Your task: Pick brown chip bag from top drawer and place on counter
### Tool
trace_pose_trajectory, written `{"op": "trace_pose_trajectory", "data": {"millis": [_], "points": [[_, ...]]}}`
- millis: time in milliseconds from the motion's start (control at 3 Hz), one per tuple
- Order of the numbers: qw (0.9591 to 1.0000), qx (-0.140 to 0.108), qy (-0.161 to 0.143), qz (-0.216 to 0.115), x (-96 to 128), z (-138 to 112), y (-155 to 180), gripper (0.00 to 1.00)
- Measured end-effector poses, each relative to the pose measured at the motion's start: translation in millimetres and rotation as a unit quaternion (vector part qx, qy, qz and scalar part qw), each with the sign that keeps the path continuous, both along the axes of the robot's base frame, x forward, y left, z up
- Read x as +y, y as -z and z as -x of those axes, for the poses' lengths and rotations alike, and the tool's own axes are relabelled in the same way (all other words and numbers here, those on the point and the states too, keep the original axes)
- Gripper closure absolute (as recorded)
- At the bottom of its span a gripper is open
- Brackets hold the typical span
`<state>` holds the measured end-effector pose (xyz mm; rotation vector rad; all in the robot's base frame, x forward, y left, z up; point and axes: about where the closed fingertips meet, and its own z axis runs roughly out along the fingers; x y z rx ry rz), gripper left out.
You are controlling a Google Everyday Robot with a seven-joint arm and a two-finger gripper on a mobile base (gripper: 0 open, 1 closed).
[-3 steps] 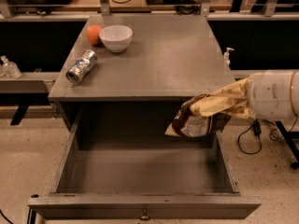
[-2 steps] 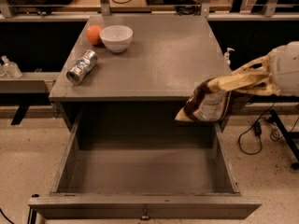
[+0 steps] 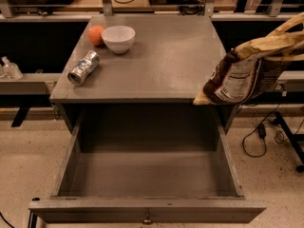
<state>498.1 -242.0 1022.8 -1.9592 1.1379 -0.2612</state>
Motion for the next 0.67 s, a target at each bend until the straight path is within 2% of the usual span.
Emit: {"op": "trace_pose_trajectory", "data": {"millis": [333,667], "points": [[1.0000,-0.007,-0.004,0.002,2,-3,-4,1.00],[0.9989,-0.036,-0.025,0.015,9,-17,-20,1.00]]}}
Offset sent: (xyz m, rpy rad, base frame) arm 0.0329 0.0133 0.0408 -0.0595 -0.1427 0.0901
